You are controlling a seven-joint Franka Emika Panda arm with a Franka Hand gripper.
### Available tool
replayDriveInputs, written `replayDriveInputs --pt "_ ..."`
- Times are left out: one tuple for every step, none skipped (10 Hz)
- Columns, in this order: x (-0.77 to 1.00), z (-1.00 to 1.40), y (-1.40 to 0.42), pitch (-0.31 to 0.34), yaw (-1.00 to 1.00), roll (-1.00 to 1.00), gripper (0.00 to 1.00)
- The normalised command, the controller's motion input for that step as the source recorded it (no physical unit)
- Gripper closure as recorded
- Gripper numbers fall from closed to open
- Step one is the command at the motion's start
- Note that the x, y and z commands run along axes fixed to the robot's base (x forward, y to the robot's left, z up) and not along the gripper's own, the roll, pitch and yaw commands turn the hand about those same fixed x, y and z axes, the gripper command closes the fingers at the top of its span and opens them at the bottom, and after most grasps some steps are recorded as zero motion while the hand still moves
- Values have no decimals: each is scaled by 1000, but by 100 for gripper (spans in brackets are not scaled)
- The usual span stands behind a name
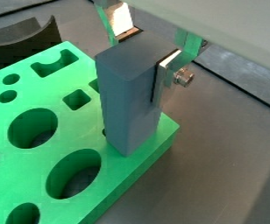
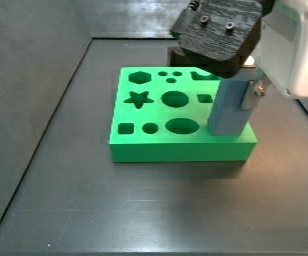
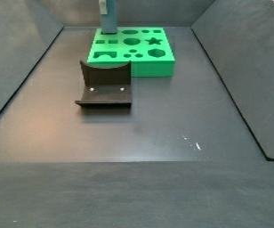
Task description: Insert the rectangle object.
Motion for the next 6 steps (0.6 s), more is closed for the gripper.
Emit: replayDriveInputs --pt "266 -309 0 84 -46 94 100" --pt "297 -260 66 156 -277 140 100" --pt "0 -229 129 127 -414 74 100" --pt "-83 -246 80 0 -34 0 100" --pt "-263 -426 89 -93 129 -26 100" --pt "-374 -360 94 -166 249 -96 100"
